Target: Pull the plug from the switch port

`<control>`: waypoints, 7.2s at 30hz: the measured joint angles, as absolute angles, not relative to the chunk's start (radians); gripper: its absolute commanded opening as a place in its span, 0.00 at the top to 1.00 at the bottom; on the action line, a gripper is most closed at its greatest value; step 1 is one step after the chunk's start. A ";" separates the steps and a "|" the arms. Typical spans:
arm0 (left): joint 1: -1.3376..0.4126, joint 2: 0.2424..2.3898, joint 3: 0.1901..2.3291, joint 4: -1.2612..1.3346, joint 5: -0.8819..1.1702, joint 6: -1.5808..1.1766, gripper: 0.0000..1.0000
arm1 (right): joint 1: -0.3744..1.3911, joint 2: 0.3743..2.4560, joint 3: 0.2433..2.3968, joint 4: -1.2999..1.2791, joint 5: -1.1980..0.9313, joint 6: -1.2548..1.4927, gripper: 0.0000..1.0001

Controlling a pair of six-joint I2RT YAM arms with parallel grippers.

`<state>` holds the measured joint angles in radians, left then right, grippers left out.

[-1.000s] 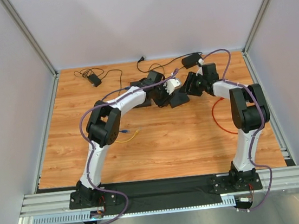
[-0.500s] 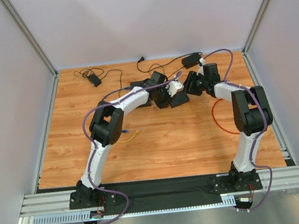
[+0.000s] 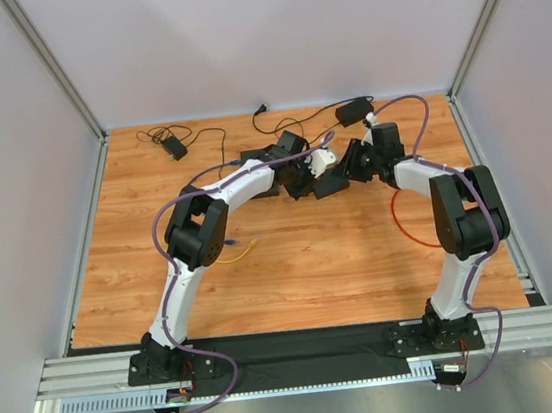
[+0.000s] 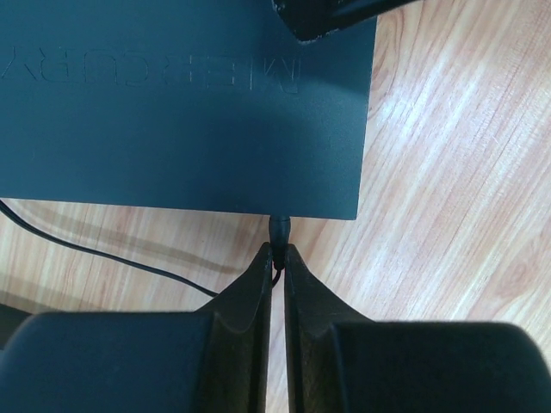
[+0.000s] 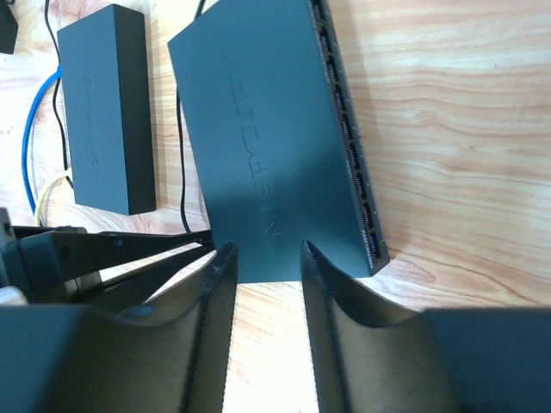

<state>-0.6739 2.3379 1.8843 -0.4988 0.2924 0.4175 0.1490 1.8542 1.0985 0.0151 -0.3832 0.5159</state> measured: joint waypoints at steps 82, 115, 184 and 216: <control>-0.656 2.338 1.882 -0.513 0.374 0.416 1.00 | 0.610 1.825 0.795 0.446 0.404 0.784 1.00; -0.634 2.337 1.865 -0.505 0.420 0.405 1.00 | 0.610 1.895 0.974 0.111 0.503 1.165 1.00; -0.611 1.908 1.488 -0.039 0.347 0.027 1.00 | 0.222 1.820 0.825 0.600 -0.205 0.927 0.25; -0.646 1.908 1.484 -0.019 0.464 0.075 1.00 | 0.271 2.155 1.180 0.738 -0.347 1.337 0.82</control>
